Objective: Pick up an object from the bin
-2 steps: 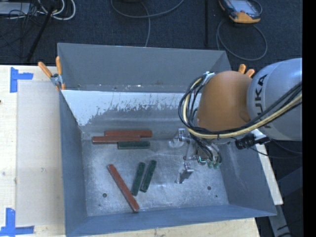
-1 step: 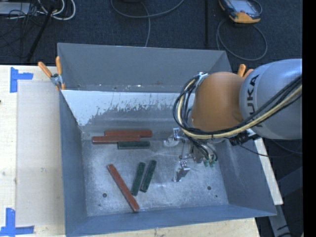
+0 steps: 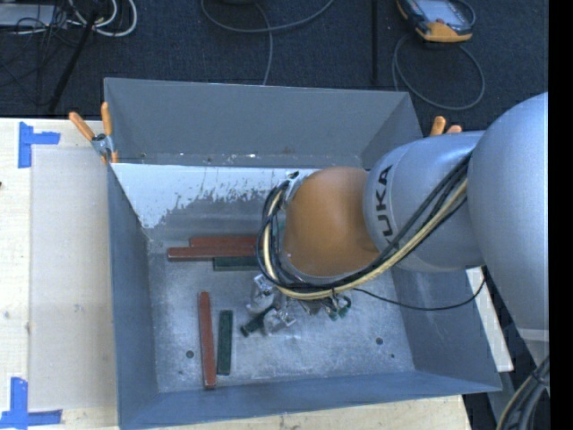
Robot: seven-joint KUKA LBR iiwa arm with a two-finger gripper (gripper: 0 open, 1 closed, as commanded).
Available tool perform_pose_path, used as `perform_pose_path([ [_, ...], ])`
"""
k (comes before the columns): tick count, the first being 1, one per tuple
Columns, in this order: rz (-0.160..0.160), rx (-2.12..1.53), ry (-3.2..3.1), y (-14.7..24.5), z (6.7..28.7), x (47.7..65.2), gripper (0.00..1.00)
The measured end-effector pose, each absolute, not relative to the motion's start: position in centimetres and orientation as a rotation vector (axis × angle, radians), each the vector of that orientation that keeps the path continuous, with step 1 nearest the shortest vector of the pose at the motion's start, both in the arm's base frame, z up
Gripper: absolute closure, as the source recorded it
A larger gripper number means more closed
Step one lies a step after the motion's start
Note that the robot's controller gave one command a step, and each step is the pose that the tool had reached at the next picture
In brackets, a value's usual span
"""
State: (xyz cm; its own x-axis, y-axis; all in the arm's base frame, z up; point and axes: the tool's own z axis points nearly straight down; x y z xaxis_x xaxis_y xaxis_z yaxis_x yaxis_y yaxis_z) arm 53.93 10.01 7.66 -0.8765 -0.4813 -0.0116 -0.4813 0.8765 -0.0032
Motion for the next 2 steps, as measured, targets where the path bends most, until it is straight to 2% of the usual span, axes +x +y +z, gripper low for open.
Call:
perform_pose_path([
  [1,0.000,-0.777,3.032,10.0,7.7,53.9,1.00],
  [2,0.001,-0.825,3.029,8.6,21.9,52.4,1.00],
])
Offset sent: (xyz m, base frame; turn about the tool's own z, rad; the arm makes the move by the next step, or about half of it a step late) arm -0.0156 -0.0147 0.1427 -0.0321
